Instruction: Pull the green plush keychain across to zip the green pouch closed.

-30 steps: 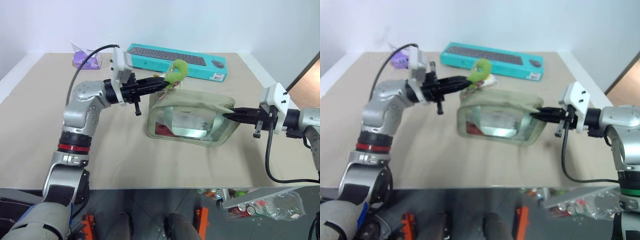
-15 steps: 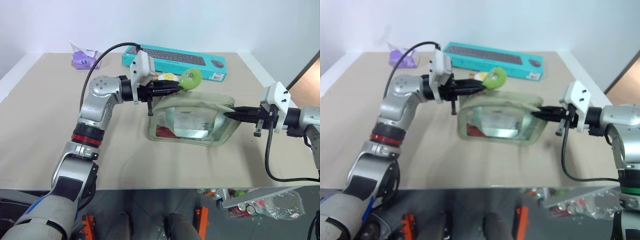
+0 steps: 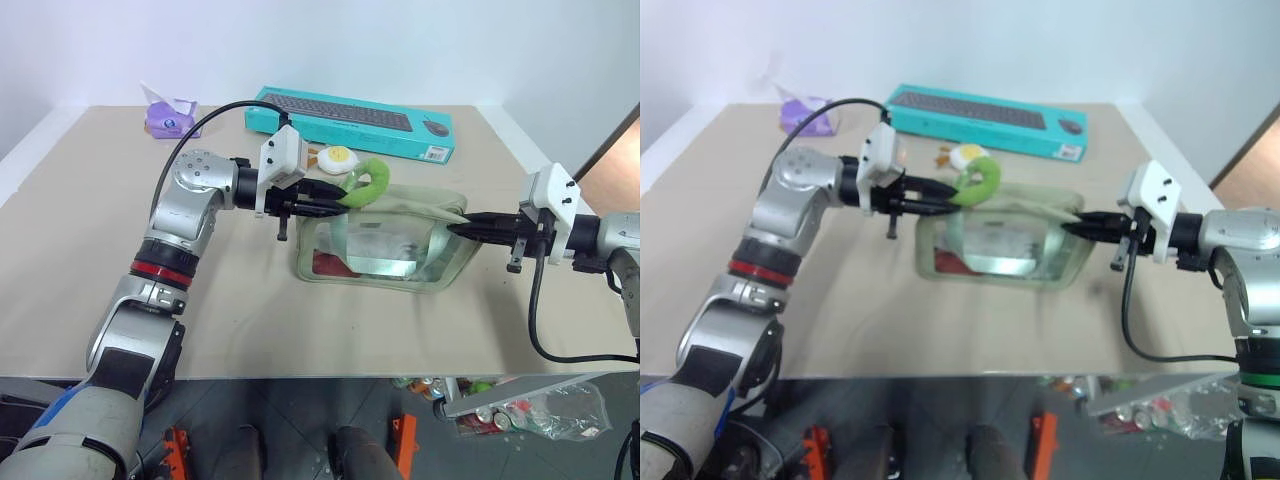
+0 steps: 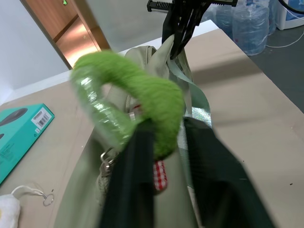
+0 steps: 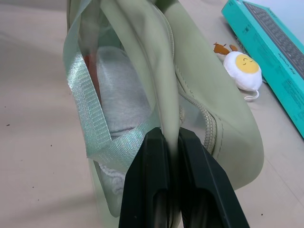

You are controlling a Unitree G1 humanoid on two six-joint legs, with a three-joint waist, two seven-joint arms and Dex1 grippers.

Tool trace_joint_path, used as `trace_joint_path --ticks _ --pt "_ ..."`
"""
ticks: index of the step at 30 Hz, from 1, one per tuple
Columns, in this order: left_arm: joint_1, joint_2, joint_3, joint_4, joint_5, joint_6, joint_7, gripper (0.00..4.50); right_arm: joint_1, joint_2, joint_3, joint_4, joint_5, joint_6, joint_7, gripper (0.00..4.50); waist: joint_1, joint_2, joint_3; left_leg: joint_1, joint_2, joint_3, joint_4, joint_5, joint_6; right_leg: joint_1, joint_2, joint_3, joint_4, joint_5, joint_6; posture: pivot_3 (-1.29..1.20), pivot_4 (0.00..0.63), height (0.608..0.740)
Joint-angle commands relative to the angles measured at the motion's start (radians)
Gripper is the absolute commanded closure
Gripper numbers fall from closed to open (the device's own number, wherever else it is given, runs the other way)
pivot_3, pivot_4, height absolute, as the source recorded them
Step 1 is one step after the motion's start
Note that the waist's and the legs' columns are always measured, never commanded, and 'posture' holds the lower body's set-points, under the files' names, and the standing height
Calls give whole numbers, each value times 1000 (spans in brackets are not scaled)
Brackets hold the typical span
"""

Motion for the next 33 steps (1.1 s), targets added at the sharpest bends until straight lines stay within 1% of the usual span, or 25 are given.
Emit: trace_joint_path --ticks 1,3,4,5,6,9,14,19,23,29,33 --pt "-40 11 13 -4 -4 -1 -18 1956 -16 -8 -10 -7 -2 -11 -3 4500 0 0 0 0 0 0 0 0 0 0 0 0 0 0 0 0 150 740" --pt "-40 26 14 -9 -3 -3 -37 1355 -18 -8 -9 -6 -3 -12 -3 4500 0 0 0 0 0 0 0 0 0 0 0 0 0 0 0 0 150 740" --pt "-38 37 18 -17 -8 9 -48 913 -18 -8 -10 -6 -2 -12 -3 4500 0 0 0 0 0 0 0 0 0 0 0 0 0 0 0 0 150 740" --pt "-35 50 21 -25 -9 14 -57 760 -16 -9 -10 -6 -2 -12 -2 4500 0 0 0 0 0 0 0 0 0 0 0 0 0 0 0 0 150 740" --pt "-31 62 23 -33 -10 23 -63 344 -16 -11 -11 -6 -1 -12 -2 4500 -1 0 0 0 0 0 0 0 0 0 0 0 0 0 0 0 150 740" --pt "-15 96 26 -58 -12 47 -73 344 -18 -12 -9 -2 0 -13 -2 4500 -2 0 0 0 0 0 0 0 0 0 0 0 0 0 0 0 150 740" --pt "53 164 36 -152 -31 135 -77 344 -26 -8 0 8 -5 -20 1 4500 -2 0 0 0 0 0 0 0 0 0 0 0 0 0 0 0 150 740" --pt "122 191 52 -242 -55 211 -41 344 -47 -1 17 27 -9 -30 6 4500 -1 0 0 0 1 0 0 0 0 0 0 0 0 0 0 0 150 740" --pt "163 190 74 -287 -77 256 13 344 -61 4 26 41 -13 -36 11 4500 -1 0 0 0 1 0 1 0 0 0 0 0 0 0 0 0 150 740" --pt "186 143 158 -323 -151 326 144 344 -68 9 27 51 -21 -43 21 4500 -1 0 0 0 2 0 1 0 0 0 0 0 0 0 0 0 150 740" --pt "211 148 167 -344 -153 335 182 344 -65 9 23 48 -22 -42 23 4500 -1 0 0 0 2 0 1 0 0 0 0 0 0 0 -1 0 150 740"
